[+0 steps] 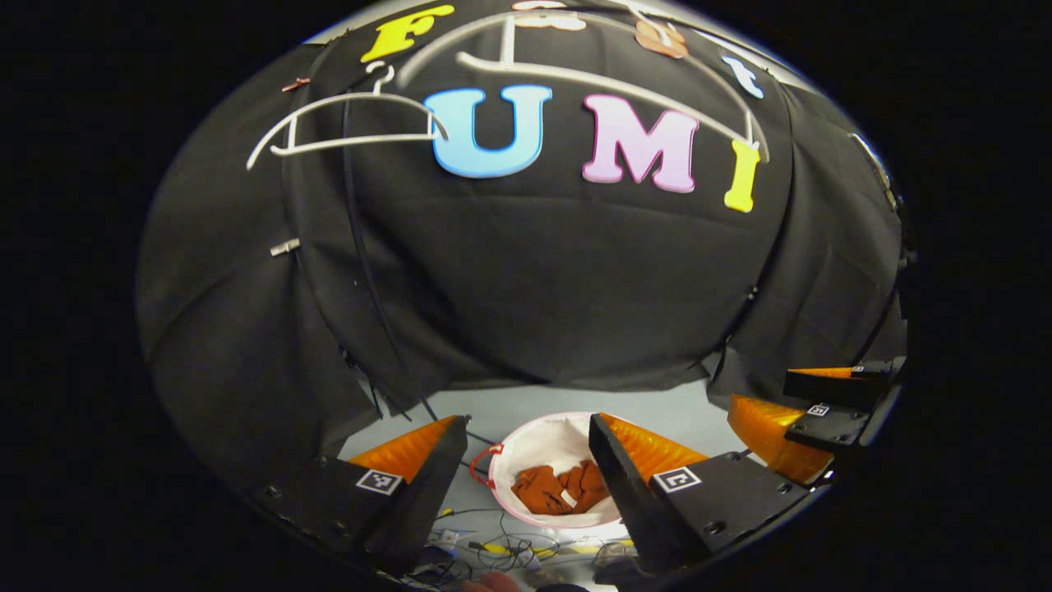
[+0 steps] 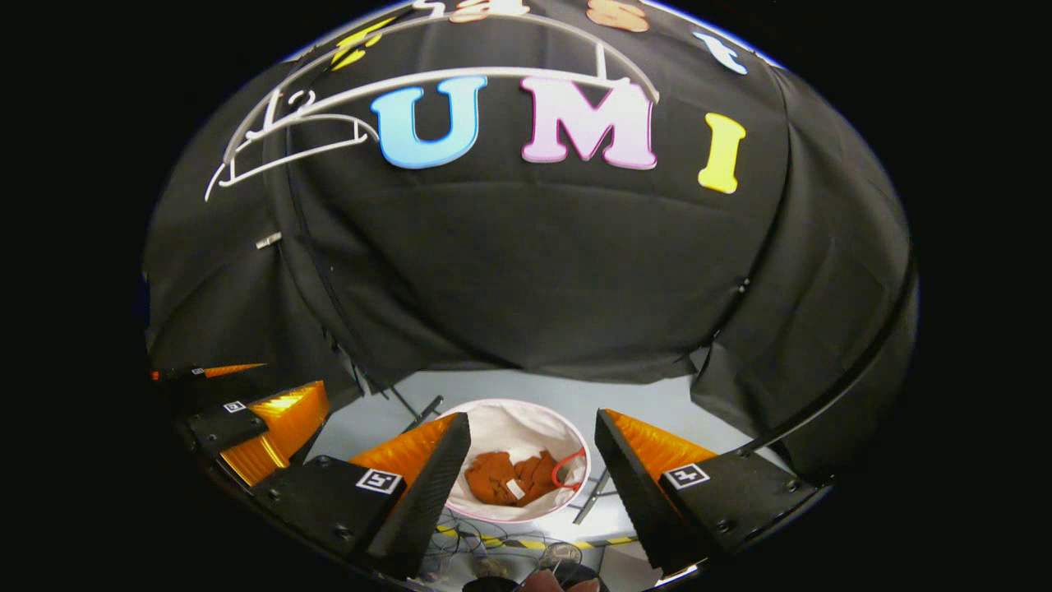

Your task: Grasp the clothes on the hanger with both hands and then place them into the laundry hamper below.

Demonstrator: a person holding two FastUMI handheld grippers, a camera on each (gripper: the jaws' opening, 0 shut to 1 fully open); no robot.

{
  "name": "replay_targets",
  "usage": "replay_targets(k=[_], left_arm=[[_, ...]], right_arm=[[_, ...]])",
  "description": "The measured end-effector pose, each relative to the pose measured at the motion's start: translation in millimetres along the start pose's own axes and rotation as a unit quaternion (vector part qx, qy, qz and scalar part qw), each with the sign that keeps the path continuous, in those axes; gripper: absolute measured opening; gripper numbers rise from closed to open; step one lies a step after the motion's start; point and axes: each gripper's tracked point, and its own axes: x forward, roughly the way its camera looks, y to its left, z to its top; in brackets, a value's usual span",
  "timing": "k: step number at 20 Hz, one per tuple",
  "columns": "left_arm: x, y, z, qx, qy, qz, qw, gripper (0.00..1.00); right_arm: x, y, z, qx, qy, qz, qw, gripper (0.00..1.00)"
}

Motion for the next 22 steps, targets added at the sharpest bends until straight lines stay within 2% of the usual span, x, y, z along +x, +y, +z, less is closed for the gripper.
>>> replay_targets(k=[5, 11, 12, 13, 14, 16, 18, 19, 22], left_arm=[[-55, 2, 51, -0.002, -0.076, -0.019, 0.997, 0.95], [-108, -13, 89, -0.003, -0.138, -0.043, 0.990, 0.96], [-119, -13, 96, -0.002, -0.150, -0.043, 0.988, 0.97], [-130, -14, 104, -0.001, -0.164, -0.041, 0.986, 0.97], [-141, -15, 113, 0.002, -0.179, -0.039, 0.983, 0.97], [-163, -20, 125, 0.010, -0.208, -0.032, 0.978, 0.96], [-182, -25, 131, 0.011, -0.228, -0.024, 0.973, 0.94], [-191, -28, 133, 0.008, -0.236, -0.022, 0.971, 0.96], [-224, -42, 139, -0.003, -0.256, -0.015, 0.966, 0.94]], right_arm=[[-63, -10, 59, -0.007, -0.090, -0.029, 0.995, 0.99], [-123, -13, 111, -0.001, -0.178, -0.039, 0.983, 0.99], [-137, -13, 119, -0.004, -0.193, -0.040, 0.980, 0.94], [-148, -14, 127, -0.007, -0.206, -0.039, 0.978, 0.99], [-157, -15, 133, -0.010, -0.217, -0.037, 0.976, 0.94], [-174, -19, 142, -0.012, -0.237, -0.032, 0.971, 1.00], [-189, -25, 144, -0.011, -0.247, -0.028, 0.969, 0.97], [-198, -30, 144, -0.010, -0.252, -0.025, 0.967, 0.98], [-222, -44, 150, -0.014, -0.271, -0.015, 0.962, 1.00]])
